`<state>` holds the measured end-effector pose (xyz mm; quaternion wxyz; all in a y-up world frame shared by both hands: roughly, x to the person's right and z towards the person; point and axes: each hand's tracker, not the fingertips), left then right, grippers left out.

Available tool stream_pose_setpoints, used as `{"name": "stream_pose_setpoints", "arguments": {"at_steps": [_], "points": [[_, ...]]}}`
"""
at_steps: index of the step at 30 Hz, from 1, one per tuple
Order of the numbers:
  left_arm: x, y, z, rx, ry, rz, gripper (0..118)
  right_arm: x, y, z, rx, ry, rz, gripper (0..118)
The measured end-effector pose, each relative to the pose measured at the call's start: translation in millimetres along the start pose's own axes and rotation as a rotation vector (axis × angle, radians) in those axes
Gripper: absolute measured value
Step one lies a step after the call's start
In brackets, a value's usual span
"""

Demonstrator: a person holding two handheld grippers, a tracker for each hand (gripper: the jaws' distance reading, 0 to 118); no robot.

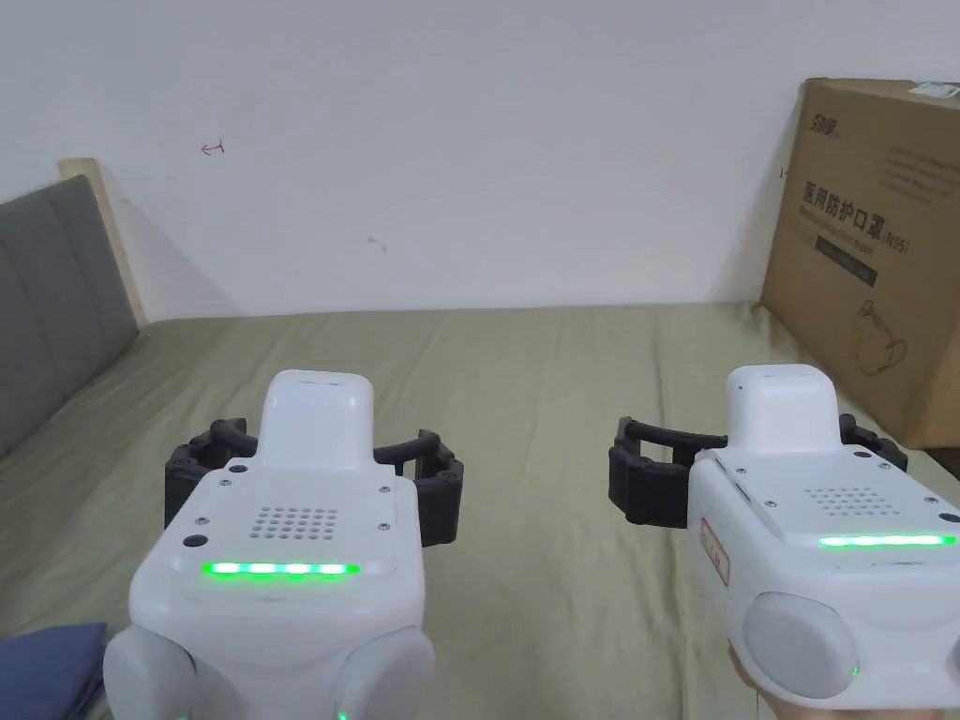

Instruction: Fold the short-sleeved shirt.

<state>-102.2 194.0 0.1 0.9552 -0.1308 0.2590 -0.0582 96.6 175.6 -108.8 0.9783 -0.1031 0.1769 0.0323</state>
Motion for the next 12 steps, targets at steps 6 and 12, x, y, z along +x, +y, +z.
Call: {"name": "stream_pose_setpoints", "arguments": {"at_steps": [6, 12], "points": [[-11.6, 0.8, -6.2, -0.036, -0.031, 0.073, 110, -0.1, -2.0, -1.9, -0.016, 0.002, -0.003, 116], [-16.4, -1.2, -5.1, -0.003, -0.012, 0.068, 110, -0.2, -2.7, -2.6, -0.024, -0.002, -0.003, 116]]}}
